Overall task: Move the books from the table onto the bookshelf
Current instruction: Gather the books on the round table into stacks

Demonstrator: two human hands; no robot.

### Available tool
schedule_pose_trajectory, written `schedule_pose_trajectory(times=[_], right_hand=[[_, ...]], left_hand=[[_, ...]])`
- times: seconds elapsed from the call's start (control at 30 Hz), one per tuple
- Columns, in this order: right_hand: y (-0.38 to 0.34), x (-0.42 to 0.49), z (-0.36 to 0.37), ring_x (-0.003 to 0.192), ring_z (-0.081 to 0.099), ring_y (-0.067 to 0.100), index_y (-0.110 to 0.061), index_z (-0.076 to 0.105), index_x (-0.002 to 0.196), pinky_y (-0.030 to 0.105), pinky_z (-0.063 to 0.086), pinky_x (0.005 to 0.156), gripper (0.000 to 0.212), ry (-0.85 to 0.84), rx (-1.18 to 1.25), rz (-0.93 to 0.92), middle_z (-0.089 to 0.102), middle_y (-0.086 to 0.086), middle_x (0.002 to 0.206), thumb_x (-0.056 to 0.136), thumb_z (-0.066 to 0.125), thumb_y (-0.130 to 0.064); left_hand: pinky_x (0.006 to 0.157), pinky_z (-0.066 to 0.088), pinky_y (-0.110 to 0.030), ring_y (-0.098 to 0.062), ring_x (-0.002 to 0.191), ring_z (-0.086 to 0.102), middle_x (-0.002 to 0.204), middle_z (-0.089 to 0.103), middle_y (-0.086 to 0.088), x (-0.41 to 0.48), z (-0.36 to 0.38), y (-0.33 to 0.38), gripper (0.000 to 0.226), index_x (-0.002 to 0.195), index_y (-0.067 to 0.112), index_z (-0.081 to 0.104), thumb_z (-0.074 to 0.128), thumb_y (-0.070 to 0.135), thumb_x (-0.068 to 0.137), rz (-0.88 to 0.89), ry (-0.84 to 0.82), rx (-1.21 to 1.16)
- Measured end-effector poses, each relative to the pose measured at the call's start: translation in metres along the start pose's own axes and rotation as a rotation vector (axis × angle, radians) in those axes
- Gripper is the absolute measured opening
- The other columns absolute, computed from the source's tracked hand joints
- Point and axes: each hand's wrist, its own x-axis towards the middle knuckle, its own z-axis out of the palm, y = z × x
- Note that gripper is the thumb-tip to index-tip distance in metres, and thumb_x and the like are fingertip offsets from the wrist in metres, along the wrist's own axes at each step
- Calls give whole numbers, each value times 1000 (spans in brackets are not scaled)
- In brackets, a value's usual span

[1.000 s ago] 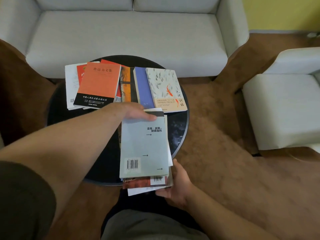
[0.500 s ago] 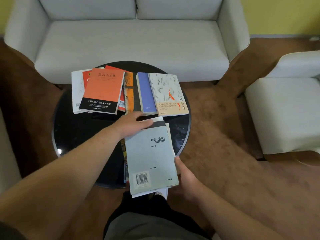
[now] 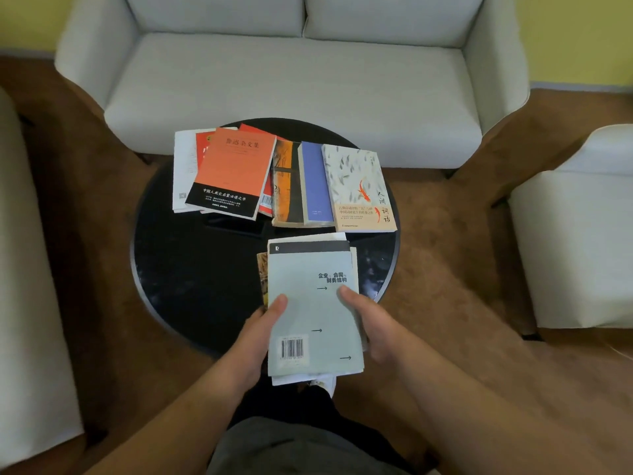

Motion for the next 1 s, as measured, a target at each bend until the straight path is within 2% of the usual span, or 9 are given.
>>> schedule_pose_trajectory(times=[0.13, 0.2, 0.37, 0.47, 0.63, 0.77, 0.87, 0.93, 1.0], right_hand=[[14, -1, 16, 121, 68, 35, -29, 57, 138, 62, 47, 109, 65, -28, 74, 13, 74, 6, 127, 82, 72, -56], [16, -4, 18, 121, 68, 35, -29, 56, 138, 63, 48, 108, 59, -9, 67, -8, 74, 6, 128, 85, 70, -53], [-14, -12, 9, 109, 70, 20, -24, 65, 128, 40, 50, 101, 44, 67, -101, -34, 76, 1, 119, 100, 52, -56], [-46, -2, 10, 117, 65, 22, -23, 51, 144, 38, 48, 100, 52, 150, -114, -68, 70, 2, 129, 102, 49, -54], [-64, 5, 29, 91, 72, 24, -29, 58, 123, 45, 56, 93, 41, 176, 14, 48, 77, 5, 89, 100, 48, -61], [-57, 9, 32, 108, 68, 25, -33, 45, 139, 54, 46, 112, 46, 159, -80, 42, 71, 4, 103, 103, 37, -61], [-65, 11, 22, 120, 66, 26, -28, 48, 143, 52, 41, 117, 57, 132, -136, 21, 75, 4, 116, 99, 44, -65], [-80, 7, 22, 132, 56, 22, -26, 38, 154, 46, 40, 117, 67, 179, -273, -111, 61, -1, 143, 98, 51, -61], [-100, 4, 28, 136, 45, 15, -23, 37, 156, 33, 36, 112, 63, 231, -633, -339, 48, -7, 149, 101, 54, -49]], left_hand=[[109, 43, -62, -42, 122, 64, 132, 68, -18, -1, -6, -1, 88, 137, 19, 60, 88, 57, 63, -44, -83, -55], [107, 45, -61, -41, 120, 66, 131, 69, -17, 0, -10, -4, 94, 141, 19, 54, 88, 57, 63, -53, -85, -20], [111, 42, -57, -34, 124, 64, 133, 69, -9, 0, -3, 19, 82, 140, 24, 58, 72, 68, 72, -40, 45, 104], [110, 44, -53, -26, 121, 65, 131, 70, -2, 11, 2, 56, 70, 138, 33, 57, 65, 68, 78, 110, 169, 165], [104, 50, -51, -32, 113, 70, 118, 76, -9, 16, 26, 70, 61, 130, 26, 66, 41, 69, 95, -2, 99, -16], [104, 50, -52, -32, 113, 71, 119, 76, -10, 13, 32, 76, 59, 133, 26, 63, 42, 67, 95, -66, 92, -10], [103, 50, -56, -33, 116, 69, 128, 72, -8, 13, 29, 72, 74, 141, 32, 55, 57, 75, 82, -61, 117, -75], [91, 57, -51, -33, 107, 73, 117, 77, -7, 2, 26, 61, 65, 135, 30, 60, 54, 72, 86, -36, 189, -101], [76, 54, -41, -28, 93, 71, 99, 79, -6, -14, 20, 37, 47, 127, 24, 63, 47, 57, 99, -73, 366, -164]])
